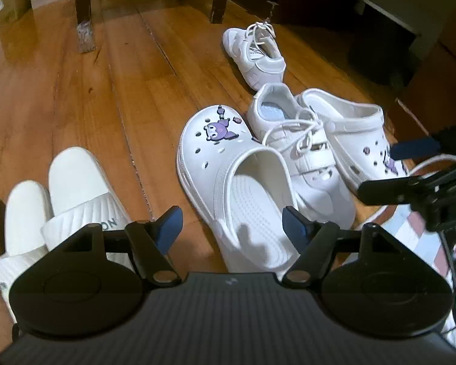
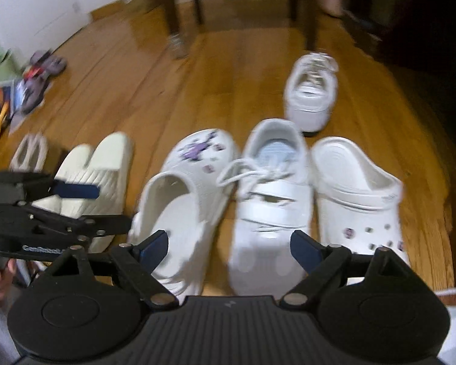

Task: Organize scattered shoes
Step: 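Carry the clog with the left gripper beside the white sneaker and release, then move the right gripper to the other Kuromi clog and grasp its rim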

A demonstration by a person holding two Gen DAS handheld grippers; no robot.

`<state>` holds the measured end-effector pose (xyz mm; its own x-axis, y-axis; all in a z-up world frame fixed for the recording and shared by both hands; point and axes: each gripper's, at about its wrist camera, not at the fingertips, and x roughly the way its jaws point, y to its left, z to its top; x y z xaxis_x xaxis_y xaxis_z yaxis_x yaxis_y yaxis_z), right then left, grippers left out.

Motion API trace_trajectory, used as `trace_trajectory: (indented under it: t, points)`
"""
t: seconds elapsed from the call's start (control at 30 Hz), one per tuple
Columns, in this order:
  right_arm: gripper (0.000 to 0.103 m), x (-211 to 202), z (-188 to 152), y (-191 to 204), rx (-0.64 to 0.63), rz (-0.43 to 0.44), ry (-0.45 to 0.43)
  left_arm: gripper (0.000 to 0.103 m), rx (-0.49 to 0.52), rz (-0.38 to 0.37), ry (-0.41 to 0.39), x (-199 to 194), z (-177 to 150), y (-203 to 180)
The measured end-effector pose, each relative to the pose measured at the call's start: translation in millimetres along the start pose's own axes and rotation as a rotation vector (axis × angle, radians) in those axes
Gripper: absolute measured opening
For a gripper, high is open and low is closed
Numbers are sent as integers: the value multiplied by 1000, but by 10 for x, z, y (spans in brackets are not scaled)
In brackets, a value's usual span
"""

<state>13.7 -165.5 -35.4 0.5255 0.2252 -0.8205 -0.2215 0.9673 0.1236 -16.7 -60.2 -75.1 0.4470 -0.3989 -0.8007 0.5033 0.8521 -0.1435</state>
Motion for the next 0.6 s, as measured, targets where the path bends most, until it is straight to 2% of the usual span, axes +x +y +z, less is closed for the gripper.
trace_trajectory:
  t: [0.07, 0.13, 0.27, 0.6]
  points:
    - [87, 15, 26, 104, -43, 3, -15, 82, 9, 11, -4, -47, -33, 3]
    - [86, 23, 40, 147, -96, -20, -45, 82, 8, 22, -5, -66, -42, 22]
    - [73, 88, 66, 200, -183, -7, -61, 83, 16, 32, 3, -78, -60, 31]
    - [68, 260, 127, 281, -359, 81, -54, 84, 39, 44, 30, -61, -140, -51]
